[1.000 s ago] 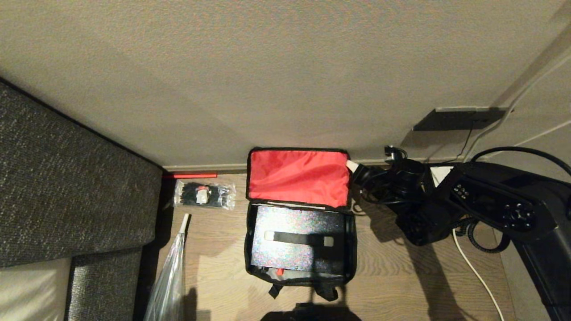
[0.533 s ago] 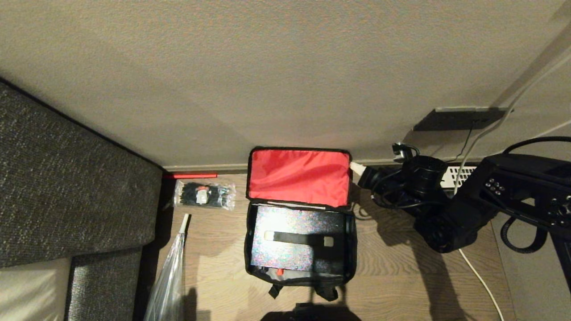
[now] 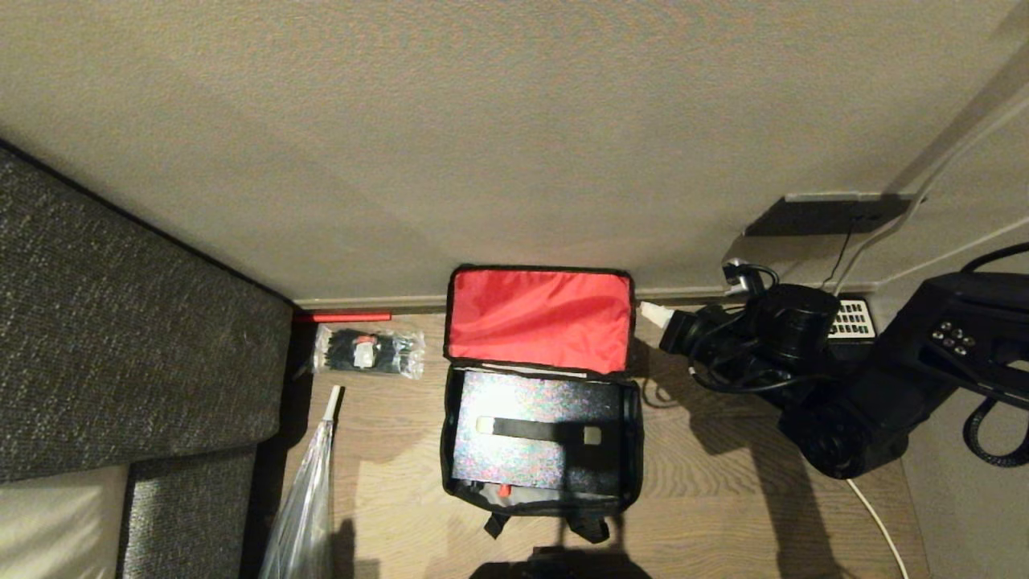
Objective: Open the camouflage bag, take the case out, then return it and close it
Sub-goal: Close the top of the storage box
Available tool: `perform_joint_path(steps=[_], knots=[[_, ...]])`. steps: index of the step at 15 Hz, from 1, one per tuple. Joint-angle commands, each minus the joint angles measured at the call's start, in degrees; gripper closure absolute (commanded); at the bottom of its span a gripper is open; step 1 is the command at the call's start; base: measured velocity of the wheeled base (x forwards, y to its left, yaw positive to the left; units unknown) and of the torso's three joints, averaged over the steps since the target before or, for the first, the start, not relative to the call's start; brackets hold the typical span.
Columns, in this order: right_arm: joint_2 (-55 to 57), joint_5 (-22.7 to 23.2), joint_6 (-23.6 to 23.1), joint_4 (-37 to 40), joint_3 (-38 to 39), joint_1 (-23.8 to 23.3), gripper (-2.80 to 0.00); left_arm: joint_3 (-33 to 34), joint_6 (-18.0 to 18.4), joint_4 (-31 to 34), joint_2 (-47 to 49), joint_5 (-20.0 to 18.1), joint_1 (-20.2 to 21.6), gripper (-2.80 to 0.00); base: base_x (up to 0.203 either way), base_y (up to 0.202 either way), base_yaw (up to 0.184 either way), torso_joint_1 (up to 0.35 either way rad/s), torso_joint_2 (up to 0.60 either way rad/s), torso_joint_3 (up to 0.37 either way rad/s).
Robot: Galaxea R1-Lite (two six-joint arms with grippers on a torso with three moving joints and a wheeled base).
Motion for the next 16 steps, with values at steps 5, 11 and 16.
perform_joint_path(steps=[5,11,16], knots=[[-0.60,0.05,-0.41,0.60,2.45,1.11,-2.80,0.18,-0.01,-0.01,-0.11,0.02,0.02,0.00,0.000,0.000,0.000,0.000,0.00,0.000],[9.64,-0.46,-1.94,0.66,-8.92,-0.84,-2.80,0.18,-0.01,-0.01,-0.11,0.02,0.02,0.00,0.000,0.000,0.000,0.000,0.00,0.000],[17.96,-3.57,-3.21,2.09,-19.44,-1.58,-2.80,0.18,-0.02,-0.01,-0.11,0.02,0.02,0.00,0.000,0.000,0.000,0.000,0.00,0.000]])
